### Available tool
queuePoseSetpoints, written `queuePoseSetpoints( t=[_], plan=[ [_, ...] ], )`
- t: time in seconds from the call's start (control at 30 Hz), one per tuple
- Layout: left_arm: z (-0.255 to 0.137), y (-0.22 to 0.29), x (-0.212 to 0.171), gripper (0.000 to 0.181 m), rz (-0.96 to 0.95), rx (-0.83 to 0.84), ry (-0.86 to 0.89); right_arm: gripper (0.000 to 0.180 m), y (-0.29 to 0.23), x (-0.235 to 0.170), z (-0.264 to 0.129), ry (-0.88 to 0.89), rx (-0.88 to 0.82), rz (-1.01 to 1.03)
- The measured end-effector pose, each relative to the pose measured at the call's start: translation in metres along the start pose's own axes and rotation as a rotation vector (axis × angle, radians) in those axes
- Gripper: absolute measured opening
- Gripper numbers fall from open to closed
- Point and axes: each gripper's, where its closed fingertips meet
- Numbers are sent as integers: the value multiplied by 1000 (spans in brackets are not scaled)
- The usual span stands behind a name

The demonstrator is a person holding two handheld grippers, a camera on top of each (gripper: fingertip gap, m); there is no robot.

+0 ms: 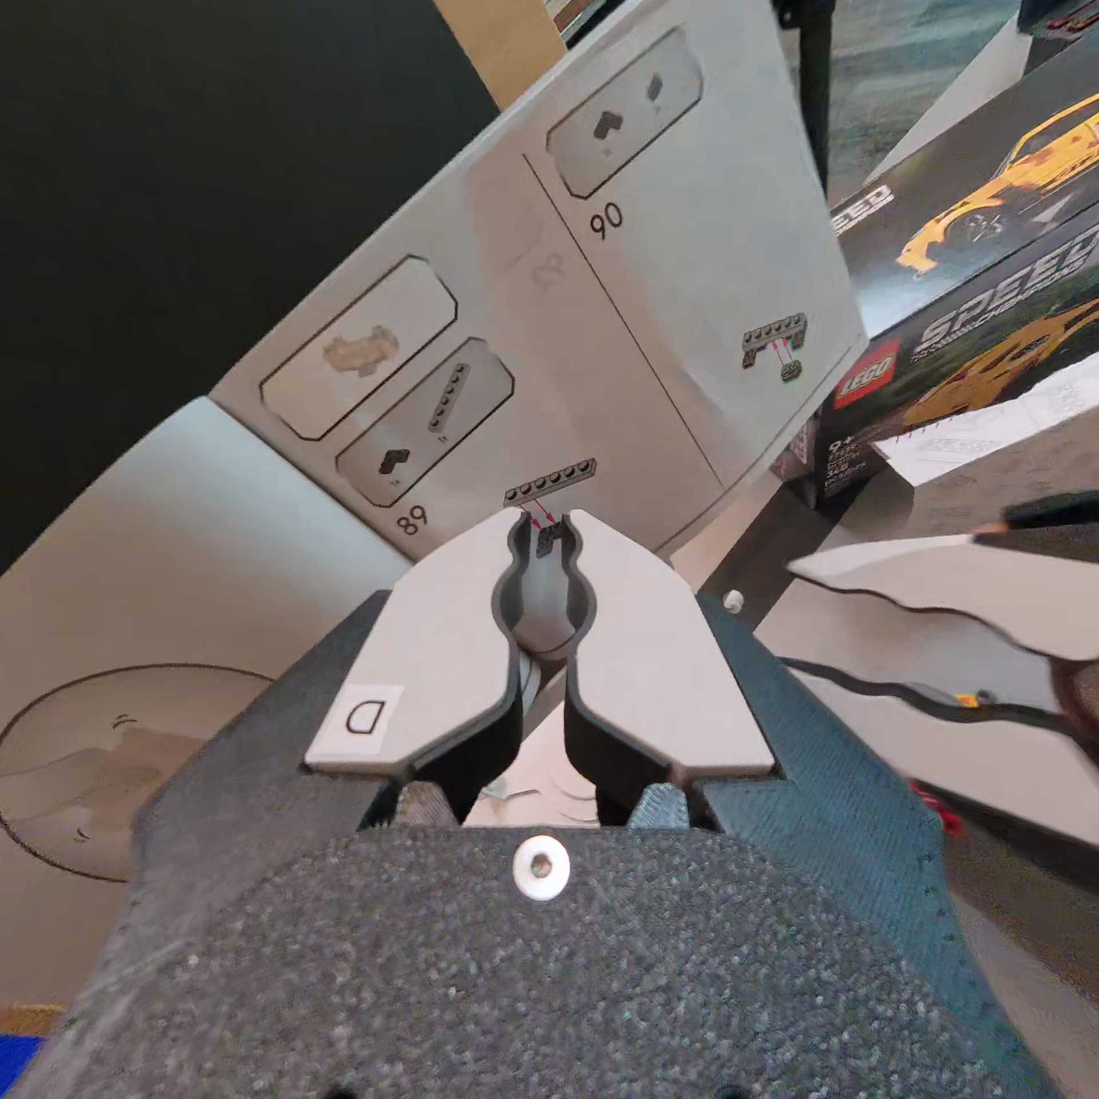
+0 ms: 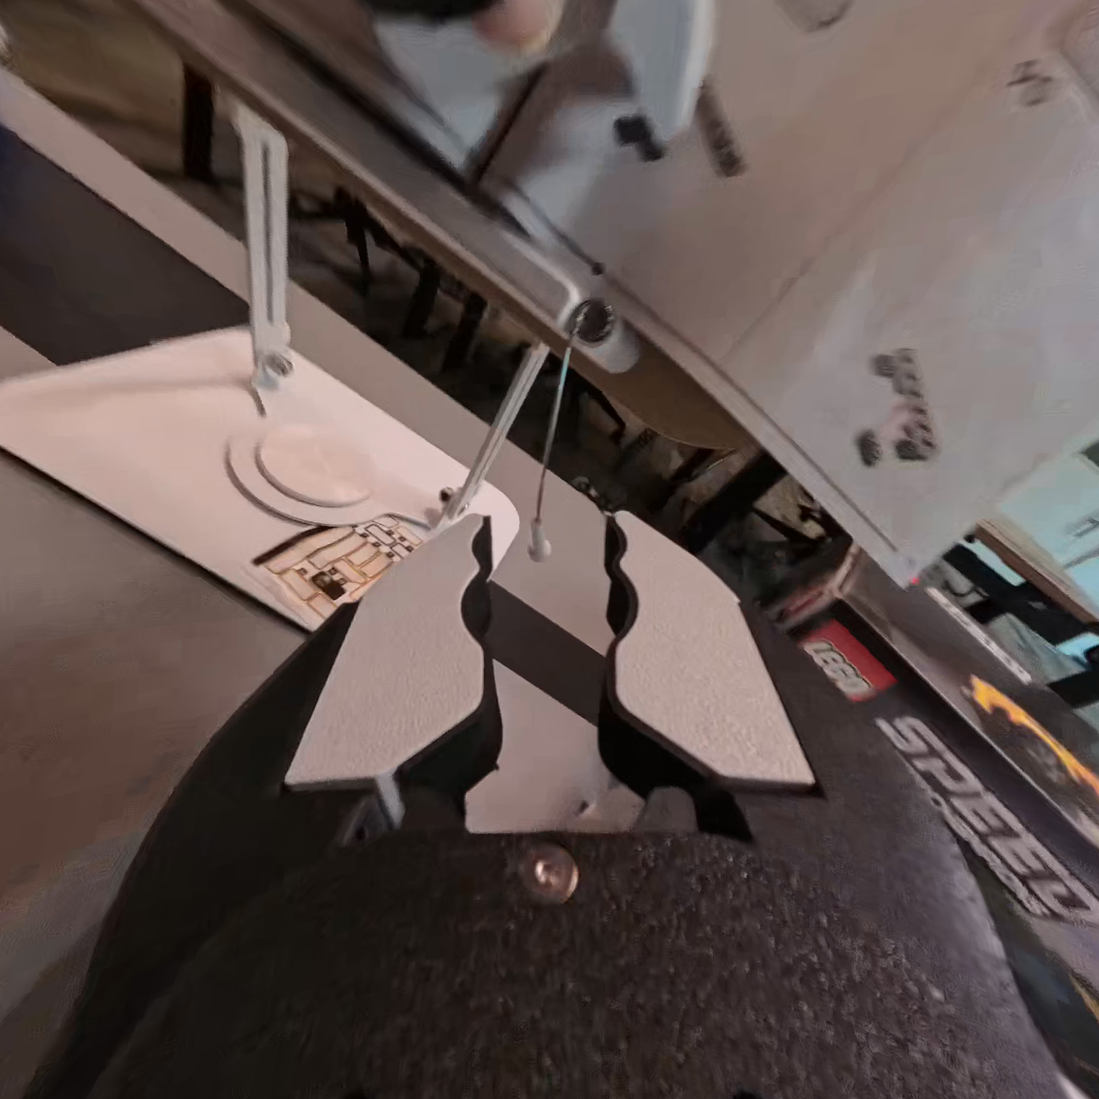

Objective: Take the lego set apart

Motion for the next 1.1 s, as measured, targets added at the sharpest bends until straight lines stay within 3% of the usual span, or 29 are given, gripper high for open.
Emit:
queuePoseSetpoints(
  t=[0.1, 0.13, 0.2, 0.23, 0.4, 0.77, 1.1],
  plan=[
    [3, 1, 0, 9, 21, 14, -2, 43, 5, -1, 32, -78, -21, -21],
    [4, 2, -1, 8, 21, 13, -2, 37, 7, 0, 38, -89, -30, -33],
    [6, 2, -2, 6, 31, 22, 0, 2, 17, 5, 40, -115, -97, -119],
    [7, 1, -3, 4, 39, 29, 0, 1, 22, 5, 37, -147, -135, -169],
    [15, -1, -6, 0, 2, 59, -14, 1, 38, 12, 14, -243, -218, -384],
    [20, -3, -6, 0, 55, 135, -45, 1, 44, 24, 4, -387, -256, -637],
    [20, -3, -6, 0, 31, 101, -47, 6, 61, 62, 8, -492, -297, -1330]
  ],
)
Point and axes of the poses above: each gripper's, where its closed fingertips meet, z out along the fingers, x out of its top, y = z × x across the jaws, and after that the axes turned 14 degrees about x, right-handed
